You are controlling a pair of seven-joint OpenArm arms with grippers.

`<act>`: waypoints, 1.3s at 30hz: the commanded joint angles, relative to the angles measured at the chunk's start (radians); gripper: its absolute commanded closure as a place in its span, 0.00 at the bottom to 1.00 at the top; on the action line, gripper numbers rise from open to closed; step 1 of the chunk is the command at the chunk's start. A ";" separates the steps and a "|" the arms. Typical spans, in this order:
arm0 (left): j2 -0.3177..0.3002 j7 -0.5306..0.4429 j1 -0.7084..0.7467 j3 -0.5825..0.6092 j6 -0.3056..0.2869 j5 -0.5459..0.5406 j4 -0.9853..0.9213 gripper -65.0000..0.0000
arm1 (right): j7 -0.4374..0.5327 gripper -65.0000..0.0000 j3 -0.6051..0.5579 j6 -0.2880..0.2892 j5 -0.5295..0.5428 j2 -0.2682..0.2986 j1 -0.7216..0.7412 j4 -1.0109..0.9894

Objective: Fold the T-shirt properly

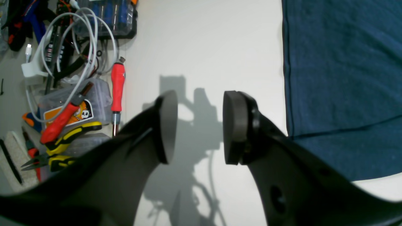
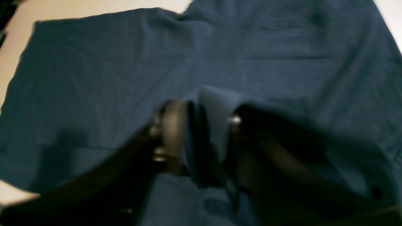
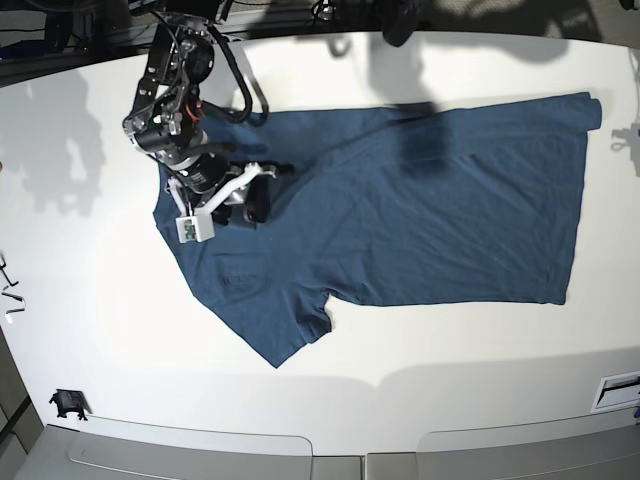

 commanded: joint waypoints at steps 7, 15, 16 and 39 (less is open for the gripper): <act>-0.024 -0.013 -0.002 -0.011 0.005 -0.023 0.013 0.66 | 0.020 0.52 -0.001 0.000 0.013 0.003 0.016 0.018; 0.021 0.034 -0.002 0.001 -0.035 -0.261 0.013 0.81 | 0.000 0.61 -0.001 0.000 0.012 0.003 0.028 0.018; 0.032 0.037 -0.002 0.014 -0.049 -0.261 0.013 0.94 | -0.001 0.69 -0.001 0.000 0.011 0.003 0.028 0.018; 0.080 -0.061 -0.004 0.435 0.135 0.106 -0.226 1.00 | -0.003 1.00 0.155 -0.041 -0.106 0.158 -0.117 0.016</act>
